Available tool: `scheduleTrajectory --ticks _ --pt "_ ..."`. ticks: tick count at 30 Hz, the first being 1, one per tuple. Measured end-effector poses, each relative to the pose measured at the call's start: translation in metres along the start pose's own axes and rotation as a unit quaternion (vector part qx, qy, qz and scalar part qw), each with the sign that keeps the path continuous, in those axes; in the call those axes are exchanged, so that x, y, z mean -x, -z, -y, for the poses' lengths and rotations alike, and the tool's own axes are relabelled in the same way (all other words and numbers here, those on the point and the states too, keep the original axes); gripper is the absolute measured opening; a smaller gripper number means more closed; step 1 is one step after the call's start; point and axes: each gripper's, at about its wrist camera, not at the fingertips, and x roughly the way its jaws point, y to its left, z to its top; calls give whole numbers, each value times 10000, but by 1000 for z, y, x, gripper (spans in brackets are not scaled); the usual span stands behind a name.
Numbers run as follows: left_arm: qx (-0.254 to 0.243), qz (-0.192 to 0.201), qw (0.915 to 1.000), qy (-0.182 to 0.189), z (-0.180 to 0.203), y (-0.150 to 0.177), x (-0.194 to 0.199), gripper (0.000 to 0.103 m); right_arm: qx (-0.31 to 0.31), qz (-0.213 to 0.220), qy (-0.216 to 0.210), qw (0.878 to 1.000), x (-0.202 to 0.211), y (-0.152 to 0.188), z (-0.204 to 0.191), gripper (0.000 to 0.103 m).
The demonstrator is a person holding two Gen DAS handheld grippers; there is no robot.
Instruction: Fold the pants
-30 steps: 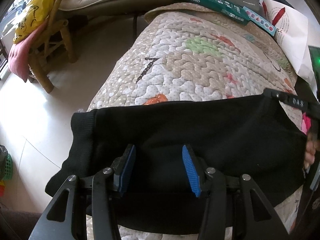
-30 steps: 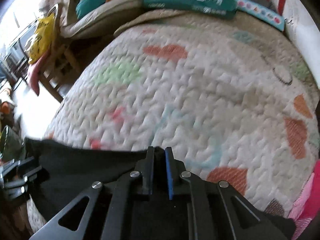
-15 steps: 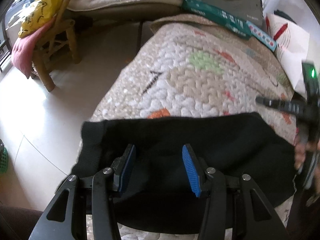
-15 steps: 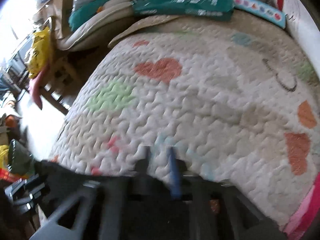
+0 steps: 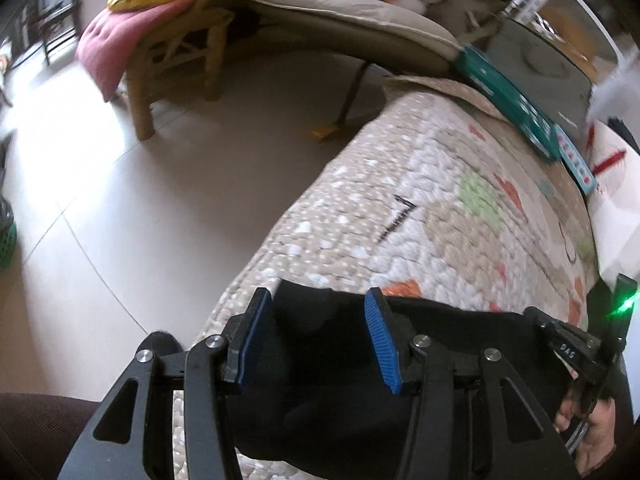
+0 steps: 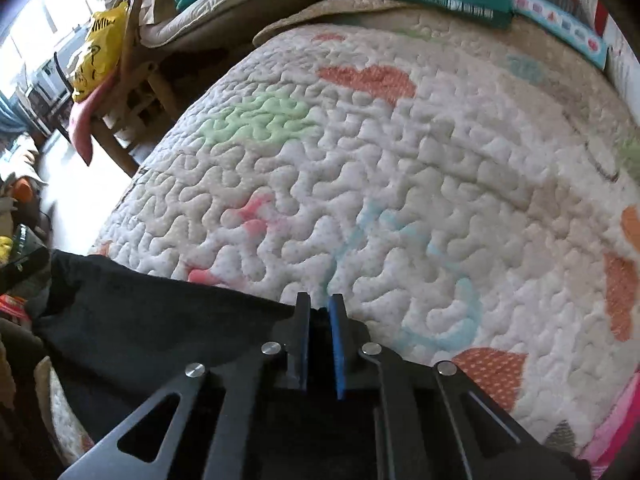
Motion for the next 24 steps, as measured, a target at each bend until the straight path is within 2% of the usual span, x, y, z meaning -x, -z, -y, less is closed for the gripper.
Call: scheduleTrajectory --ticks 3,6,10,12,13,14,16,19,20,21,23,24 --pt "101 29 9999 -58 -6 -2 1 47 -186 180 223 9994 5 -12 5 7" --pt "277 69 9995 -146 -17 -7 3 47 -278 150 479 9984 0 -24 12 3" --pt "700 167 9969 -331 -46 -14 10 47 -147 135 785 9967 -5 -27 6 9" --pt "996 168 9941 -397 -65 -16 13 47 -20 302 901 9955 3 -27 -6 26" --pt "1107 149 9929 -409 -72 -17 14 47 44 413 926 9948 11 -26 -15 50" --pt "1235 115 9914 -416 -80 -16 14 47 154 549 915 9942 18 -27 -26 63" --pt "1402 23 9894 -385 -93 -12 15 47 498 739 596 9942 30 -28 -59 63" --pt "1611 -152 9864 -290 -108 -3 17 47 902 458 -451 9938 28 -31 -111 61" --pt "1673 -167 9854 -262 -112 -2 18 47 994 394 -631 9923 26 -31 -124 58" --pt "1751 -156 9842 -228 -117 -1 21 47 1103 308 -863 9897 23 -30 -141 43" --pt "1873 -91 9821 -194 -126 -1 27 47 1239 61 -1327 9834 13 -27 -174 21" --pt "1951 -47 9806 -167 -131 -1 31 47 1294 -82 -1487 9804 6 -27 -190 20"
